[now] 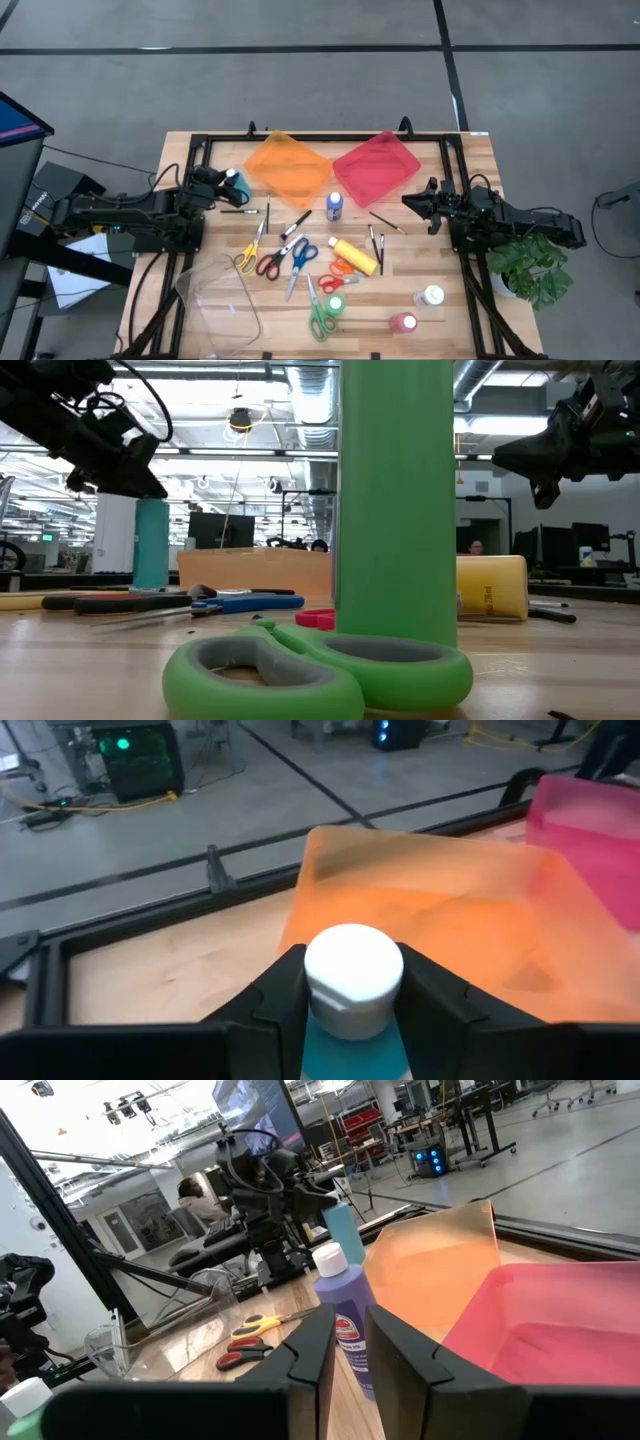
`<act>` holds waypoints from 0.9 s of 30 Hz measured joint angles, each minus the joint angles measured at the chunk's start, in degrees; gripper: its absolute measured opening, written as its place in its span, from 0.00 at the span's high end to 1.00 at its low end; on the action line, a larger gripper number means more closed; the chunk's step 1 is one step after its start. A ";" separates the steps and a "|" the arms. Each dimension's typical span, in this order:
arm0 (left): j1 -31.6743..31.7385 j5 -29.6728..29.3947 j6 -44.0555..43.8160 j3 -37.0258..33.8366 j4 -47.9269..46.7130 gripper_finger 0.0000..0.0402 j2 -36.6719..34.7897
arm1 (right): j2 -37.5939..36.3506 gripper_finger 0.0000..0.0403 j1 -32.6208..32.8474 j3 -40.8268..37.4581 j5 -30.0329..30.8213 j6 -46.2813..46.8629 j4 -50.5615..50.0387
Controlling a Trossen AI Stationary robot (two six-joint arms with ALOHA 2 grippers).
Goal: Pick & Place Paint Supplies
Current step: Put the light blue paint bottle into the orange bin
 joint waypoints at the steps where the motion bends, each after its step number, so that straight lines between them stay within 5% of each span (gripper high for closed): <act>1: 0.00 0.09 0.60 0.44 0.27 0.72 0.00 | 0.02 0.86 0.01 0.00 0.00 0.00 0.00; 14: 0.03 -0.91 10.31 13.16 5.60 0.72 2.72 | 0.02 0.86 0.02 0.00 0.00 -0.09 0.00; 22: 4.47 0.52 25.45 19.68 19.97 0.72 15.61 | 0.01 0.86 0.02 -0.02 0.01 -0.03 0.00; 27: 12.81 8.87 25.69 22.05 21.18 0.72 25.34 | 0.00 0.86 0.00 -0.02 0.02 0.04 0.00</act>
